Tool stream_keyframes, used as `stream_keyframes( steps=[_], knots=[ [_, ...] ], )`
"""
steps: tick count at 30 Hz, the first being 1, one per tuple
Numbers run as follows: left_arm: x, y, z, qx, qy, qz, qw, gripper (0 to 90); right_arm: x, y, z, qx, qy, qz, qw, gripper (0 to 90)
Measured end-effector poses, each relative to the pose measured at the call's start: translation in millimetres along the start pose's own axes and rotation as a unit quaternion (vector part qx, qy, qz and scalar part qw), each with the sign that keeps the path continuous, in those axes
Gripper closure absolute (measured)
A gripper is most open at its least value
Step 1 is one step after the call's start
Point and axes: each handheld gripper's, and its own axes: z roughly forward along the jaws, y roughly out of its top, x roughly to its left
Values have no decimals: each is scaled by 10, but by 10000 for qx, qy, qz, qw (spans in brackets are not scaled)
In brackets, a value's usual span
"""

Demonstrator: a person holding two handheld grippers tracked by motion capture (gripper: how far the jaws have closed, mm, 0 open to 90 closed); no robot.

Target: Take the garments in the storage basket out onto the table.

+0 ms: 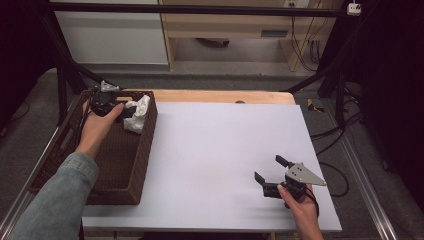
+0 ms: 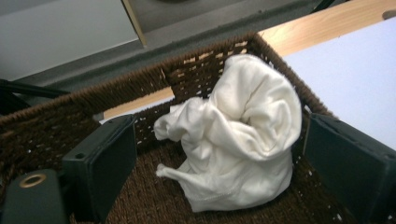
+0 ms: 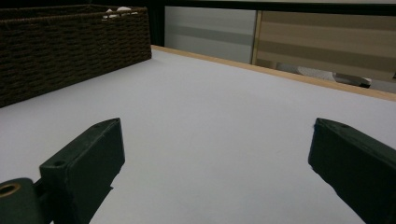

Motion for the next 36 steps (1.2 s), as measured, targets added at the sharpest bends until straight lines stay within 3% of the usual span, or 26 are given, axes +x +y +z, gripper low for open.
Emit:
stream_keyframes(
  steps=[9,17,36],
  knots=[
    [16,-110,143,308,-135,-75,9994,78,-1,-4,4,26,-11,6,10000,43],
    [-43,-176,250,650,-326,13,9974,85,-1,-5,2,35,-3,6,10000,42],
    [-68,-364,543,976,-192,30,9950,124,-22,-13,-1,47,-7,51,10000,42]
  ],
)
